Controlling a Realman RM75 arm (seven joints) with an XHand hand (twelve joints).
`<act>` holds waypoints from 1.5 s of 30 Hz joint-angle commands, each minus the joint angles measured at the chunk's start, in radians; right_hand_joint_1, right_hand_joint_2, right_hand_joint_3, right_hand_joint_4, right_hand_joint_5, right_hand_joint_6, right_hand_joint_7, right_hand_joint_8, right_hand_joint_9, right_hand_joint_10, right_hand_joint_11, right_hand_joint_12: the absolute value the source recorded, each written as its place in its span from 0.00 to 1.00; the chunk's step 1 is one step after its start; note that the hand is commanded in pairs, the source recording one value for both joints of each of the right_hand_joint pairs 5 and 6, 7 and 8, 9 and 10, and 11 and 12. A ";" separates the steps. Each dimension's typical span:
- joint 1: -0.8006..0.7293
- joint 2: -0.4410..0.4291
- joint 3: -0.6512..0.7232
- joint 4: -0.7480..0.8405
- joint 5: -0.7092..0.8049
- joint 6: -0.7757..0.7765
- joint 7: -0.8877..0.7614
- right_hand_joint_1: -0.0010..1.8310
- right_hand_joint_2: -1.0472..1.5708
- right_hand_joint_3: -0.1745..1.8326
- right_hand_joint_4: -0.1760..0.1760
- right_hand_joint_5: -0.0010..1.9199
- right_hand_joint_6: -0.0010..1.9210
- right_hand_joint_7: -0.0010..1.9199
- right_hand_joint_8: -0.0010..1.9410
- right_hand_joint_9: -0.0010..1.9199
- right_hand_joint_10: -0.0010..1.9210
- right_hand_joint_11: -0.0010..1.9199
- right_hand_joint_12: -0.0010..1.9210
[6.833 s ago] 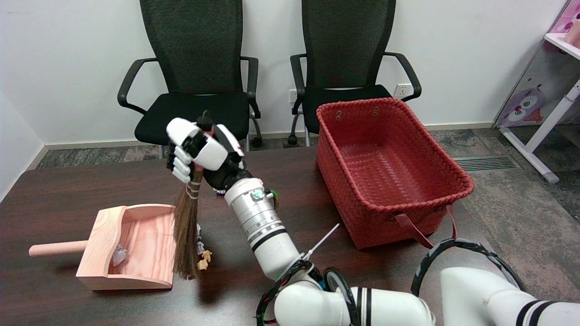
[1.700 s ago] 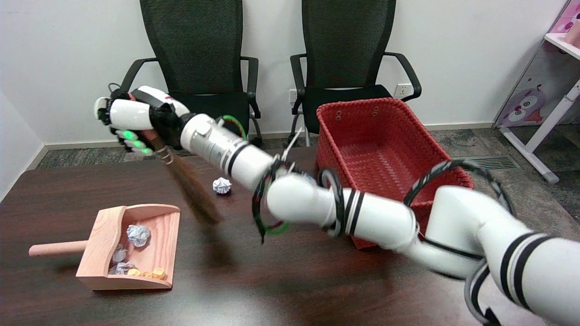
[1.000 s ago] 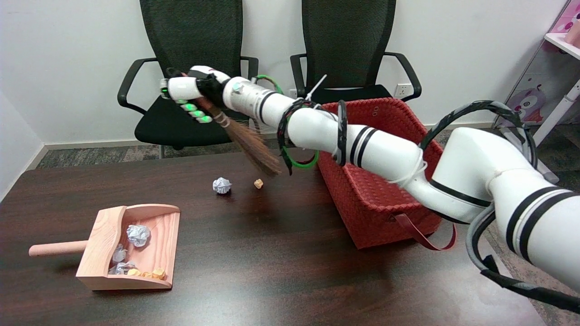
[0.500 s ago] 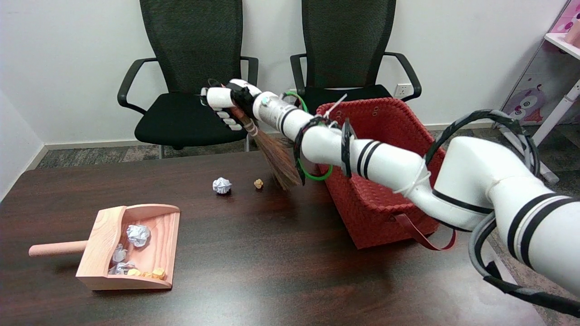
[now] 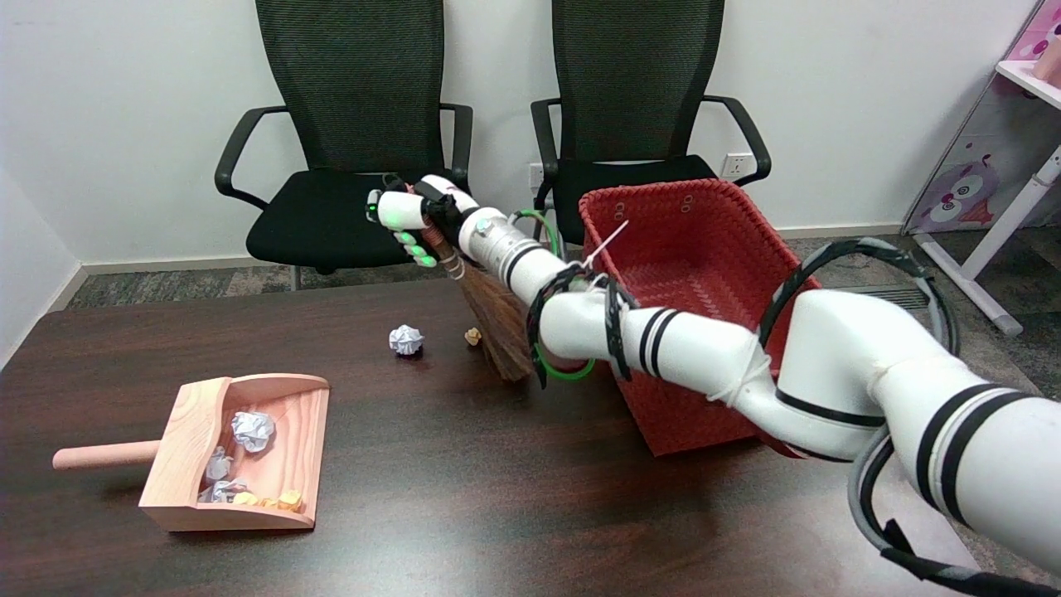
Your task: Sweep the paper ball into the dustpan.
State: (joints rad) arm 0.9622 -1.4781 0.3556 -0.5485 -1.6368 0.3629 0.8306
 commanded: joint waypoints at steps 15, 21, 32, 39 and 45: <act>-0.194 0.015 -0.040 -0.360 -0.037 0.191 0.214 0.48 0.75 0.99 0.48 1.00 1.00 1.00 0.99 1.00 1.00 1.00 1.00; -0.263 0.091 0.011 -0.521 -0.030 0.131 0.214 0.48 0.77 0.94 0.48 1.00 1.00 1.00 0.99 1.00 1.00 1.00 1.00; -0.381 0.202 0.080 -0.781 0.178 0.064 0.328 0.48 0.80 0.90 0.47 1.00 1.00 1.00 0.99 1.00 1.00 1.00 1.00; -0.405 0.216 0.140 -0.871 0.175 0.042 0.440 0.48 0.80 0.90 0.47 1.00 1.00 1.00 0.99 1.00 1.00 1.00 1.00; -0.387 0.220 0.186 -0.906 0.079 0.119 0.481 0.49 0.81 0.89 0.47 1.00 1.00 1.00 0.99 1.00 1.00 1.00 1.00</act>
State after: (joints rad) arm 0.6340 -1.3238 0.4251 -1.2368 -1.5277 0.4503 1.1448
